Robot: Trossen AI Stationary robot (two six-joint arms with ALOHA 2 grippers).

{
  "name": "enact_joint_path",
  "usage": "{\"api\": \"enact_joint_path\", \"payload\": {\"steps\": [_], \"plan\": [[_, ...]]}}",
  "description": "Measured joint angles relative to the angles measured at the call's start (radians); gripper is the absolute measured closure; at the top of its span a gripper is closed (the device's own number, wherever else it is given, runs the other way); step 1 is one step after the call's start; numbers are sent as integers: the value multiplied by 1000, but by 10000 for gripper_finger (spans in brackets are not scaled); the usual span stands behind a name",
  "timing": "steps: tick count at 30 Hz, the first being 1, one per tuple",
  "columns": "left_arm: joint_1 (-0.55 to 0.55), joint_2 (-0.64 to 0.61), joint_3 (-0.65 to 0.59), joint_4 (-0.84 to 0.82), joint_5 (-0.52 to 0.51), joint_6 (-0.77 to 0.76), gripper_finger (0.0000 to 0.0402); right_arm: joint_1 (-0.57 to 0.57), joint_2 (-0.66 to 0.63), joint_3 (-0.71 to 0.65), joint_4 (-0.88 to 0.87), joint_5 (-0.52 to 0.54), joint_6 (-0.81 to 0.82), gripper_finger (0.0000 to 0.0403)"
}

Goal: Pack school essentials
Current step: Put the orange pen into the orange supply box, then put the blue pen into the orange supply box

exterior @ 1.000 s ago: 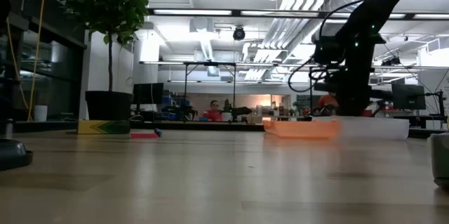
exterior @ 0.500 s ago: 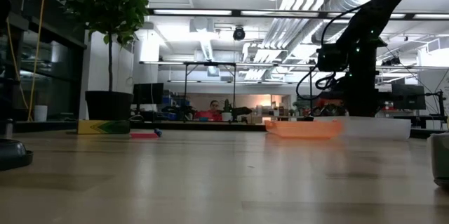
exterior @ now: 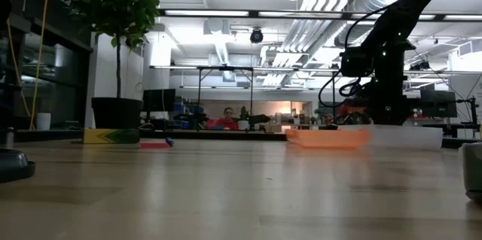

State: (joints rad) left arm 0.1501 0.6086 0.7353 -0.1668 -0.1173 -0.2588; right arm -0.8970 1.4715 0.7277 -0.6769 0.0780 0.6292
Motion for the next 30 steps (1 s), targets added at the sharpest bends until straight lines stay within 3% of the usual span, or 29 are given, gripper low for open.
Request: {"api": "enact_joint_path", "payload": {"steps": [5,10,16,20,24,30], "plan": [[0,0,0,0,0,0,243,0,-16,5,-4,22,-7,276],[0,0,0,0,0,0,243,0,-79,67,-5,22,-74,268],[0,0,0,0,1,-2,243,51,-265,149,58,-58,-214,268],[0,0,0,0,4,-69,243,177,-454,96,274,-138,-242,268],[0,0,0,0,4,-50,243,341,-620,-45,594,-151,-158,268],[0,0,0,-1,0,6,243,555,-736,-213,1035,-165,-166,268]]}}
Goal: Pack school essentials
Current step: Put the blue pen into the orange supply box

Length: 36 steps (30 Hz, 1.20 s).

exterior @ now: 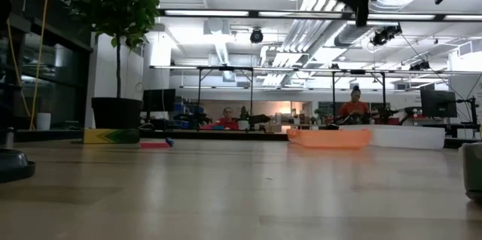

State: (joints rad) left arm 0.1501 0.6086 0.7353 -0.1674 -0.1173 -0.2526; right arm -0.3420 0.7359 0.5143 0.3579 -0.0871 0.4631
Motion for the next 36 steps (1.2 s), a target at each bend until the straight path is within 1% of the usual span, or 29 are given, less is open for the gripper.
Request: {"api": "enact_joint_path", "payload": {"steps": [2,3,5,7,14,21,24,27,30,33,36], "plan": [[0,0,0,0,0,2,243,59,-11,-3,65,-10,-95,268],[0,0,0,0,0,2,243,86,-13,0,71,-12,-145,268],[0,0,0,0,0,2,243,128,-10,14,56,-19,-226,268],[0,0,0,0,0,2,243,153,-11,26,38,-16,-260,268],[0,0,0,0,-1,2,243,166,-11,35,17,-13,-255,268],[0,12,0,0,-48,-18,243,167,-11,35,17,-4,-232,268],[-1,55,1,0,-86,-111,243,166,-11,35,17,8,-227,268],[0,135,2,-26,-130,-250,243,166,-11,35,17,8,-225,268],[0,248,2,-110,-205,-437,243,166,-11,35,17,9,-225,268],[0,377,2,-216,-287,-581,243,166,-11,35,17,17,-225,268],[13,511,1,-285,-364,-723,243,166,-10,35,17,33,-225,268]]}}
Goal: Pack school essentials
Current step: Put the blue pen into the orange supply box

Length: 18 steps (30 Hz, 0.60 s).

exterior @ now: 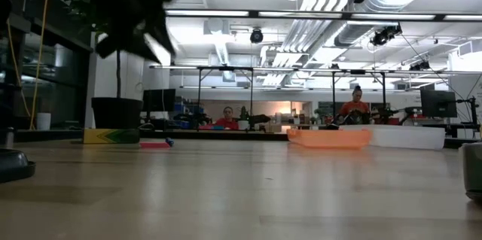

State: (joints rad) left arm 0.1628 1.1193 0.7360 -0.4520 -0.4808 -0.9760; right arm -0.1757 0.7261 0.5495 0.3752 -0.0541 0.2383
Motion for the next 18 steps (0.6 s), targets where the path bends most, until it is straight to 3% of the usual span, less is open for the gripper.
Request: {"api": "enact_joint_path", "payload": {"steps": [3,6,13,18], "plan": [[23,115,0,10,-25,-123,243,0,0,0,0,1,0,268],[52,205,0,47,16,-218,243,0,0,0,0,0,11,268],[147,375,0,112,177,-226,243,0,0,1,-21,0,24,268],[196,452,0,144,191,-252,243,0,0,1,-26,-1,24,268]]}}
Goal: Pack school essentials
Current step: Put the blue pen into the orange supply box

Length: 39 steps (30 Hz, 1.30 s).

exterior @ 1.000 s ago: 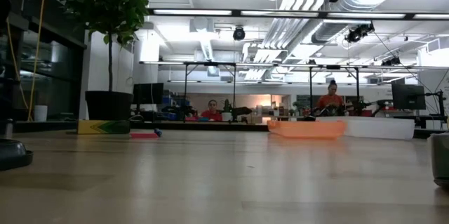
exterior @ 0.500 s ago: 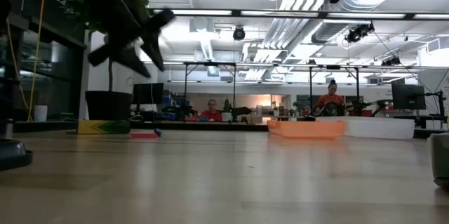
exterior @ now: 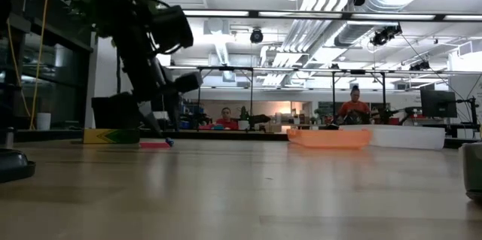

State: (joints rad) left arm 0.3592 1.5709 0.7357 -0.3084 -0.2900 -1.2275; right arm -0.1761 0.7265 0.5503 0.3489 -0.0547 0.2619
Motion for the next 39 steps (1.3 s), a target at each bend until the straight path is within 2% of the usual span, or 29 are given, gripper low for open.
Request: {"api": "enact_joint_path", "payload": {"steps": [6,18,21,30,39], "plan": [[29,57,2,98,25,7,243,0,0,0,-11,0,2,268],[40,88,5,77,26,-81,247,0,0,0,-12,0,10,268],[48,88,4,70,55,-103,270,0,0,0,-12,0,10,268],[63,88,2,61,128,-91,387,0,0,0,-25,-1,10,268],[57,13,-4,9,210,-22,395,0,1,0,-62,-2,10,268]]}}
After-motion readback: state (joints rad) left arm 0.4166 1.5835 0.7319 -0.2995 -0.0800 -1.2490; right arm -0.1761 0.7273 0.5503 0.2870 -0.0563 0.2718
